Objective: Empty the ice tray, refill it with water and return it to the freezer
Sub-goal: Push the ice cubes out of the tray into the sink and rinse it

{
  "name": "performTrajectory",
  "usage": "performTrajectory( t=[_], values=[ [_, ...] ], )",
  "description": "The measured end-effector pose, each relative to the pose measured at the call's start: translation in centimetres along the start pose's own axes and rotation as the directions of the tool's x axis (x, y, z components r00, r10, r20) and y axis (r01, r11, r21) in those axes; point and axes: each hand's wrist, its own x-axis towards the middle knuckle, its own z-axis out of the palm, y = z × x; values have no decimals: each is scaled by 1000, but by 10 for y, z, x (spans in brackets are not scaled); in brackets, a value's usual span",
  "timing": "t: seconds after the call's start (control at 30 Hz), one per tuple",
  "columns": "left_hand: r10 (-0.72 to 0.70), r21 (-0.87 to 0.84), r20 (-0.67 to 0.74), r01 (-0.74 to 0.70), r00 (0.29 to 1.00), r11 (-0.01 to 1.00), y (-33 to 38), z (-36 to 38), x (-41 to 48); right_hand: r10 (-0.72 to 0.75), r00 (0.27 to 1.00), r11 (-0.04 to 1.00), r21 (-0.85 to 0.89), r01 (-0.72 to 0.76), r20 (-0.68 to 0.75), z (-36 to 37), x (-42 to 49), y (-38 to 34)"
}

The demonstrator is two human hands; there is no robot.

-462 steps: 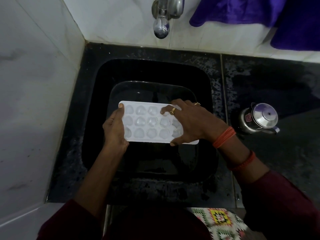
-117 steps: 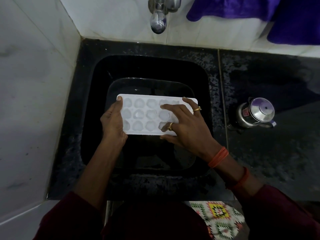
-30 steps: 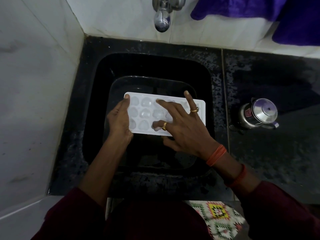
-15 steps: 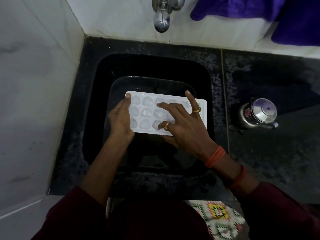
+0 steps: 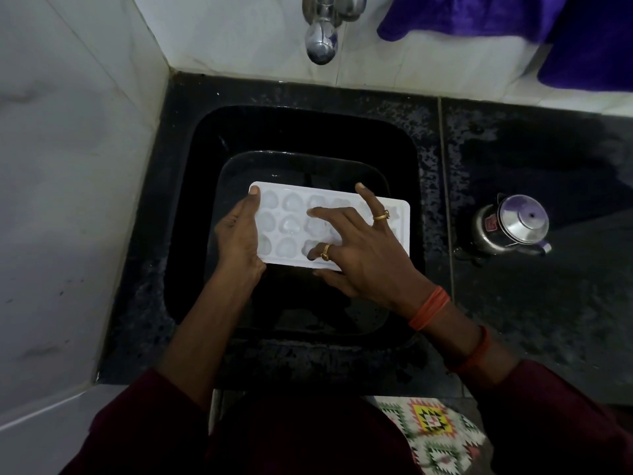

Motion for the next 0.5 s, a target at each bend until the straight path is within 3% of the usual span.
performTrajectory(
  t=[0.3,0.5],
  values=[
    [11,-3,-2,-11,1000,1000,3,2,1,-2,997,1000,21,4,-77,-4,3,0],
    [17,-10,0,-17,1000,1000,3,3,1,-8,999,1000,9,8,-31,0,5,1]
  ],
)
